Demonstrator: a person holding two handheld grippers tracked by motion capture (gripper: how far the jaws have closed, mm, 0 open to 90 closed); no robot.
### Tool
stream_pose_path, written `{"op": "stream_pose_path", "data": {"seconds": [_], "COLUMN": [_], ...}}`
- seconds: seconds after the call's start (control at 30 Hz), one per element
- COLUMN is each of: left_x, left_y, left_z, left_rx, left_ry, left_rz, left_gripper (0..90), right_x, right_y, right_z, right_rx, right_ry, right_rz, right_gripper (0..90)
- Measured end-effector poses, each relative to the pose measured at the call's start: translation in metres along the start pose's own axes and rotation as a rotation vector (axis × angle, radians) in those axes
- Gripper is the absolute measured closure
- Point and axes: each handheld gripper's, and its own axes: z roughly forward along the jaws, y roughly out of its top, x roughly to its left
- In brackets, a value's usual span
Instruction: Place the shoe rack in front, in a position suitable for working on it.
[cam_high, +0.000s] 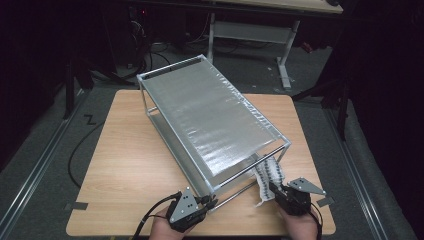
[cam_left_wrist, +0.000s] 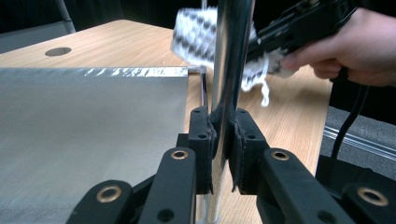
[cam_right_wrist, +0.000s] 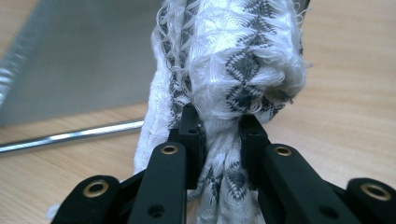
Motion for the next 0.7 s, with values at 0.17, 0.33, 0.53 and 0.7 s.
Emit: {"op": "stream_pose_path", "data": {"seconds": [0.17,0.33,0.53,0.7], "left_x": [-0.001,-0.001,-0.002,-0.002], "left_y": [0.000,0.000,0.000,0.000], "left_z": [-0.001,0.000,0.001,0.000], "left_rx": [0.003,0.002,0.003,0.001], "left_ry": [0.006,0.009,0.014,0.015], "left_rz": [0.006,0.005,0.011,0.007], "left_gripper": [80.4,80.4,80.5,80.5], "right_x": [0.001,0.003,0.004,0.006], "right_y": [0.012,0.022,0.035,0.047], "right_z": [-0.016,-0.032,-0.049,-0.067], "right_rx": [-0.076,-0.149,-0.220,-0.290], "right_ry": [-0.010,-0.019,-0.034,-0.051], "right_rz": [-0.018,-0.029,-0.043,-0.065], "right_gripper": [76.8,76.8,76.7,76.8]}}
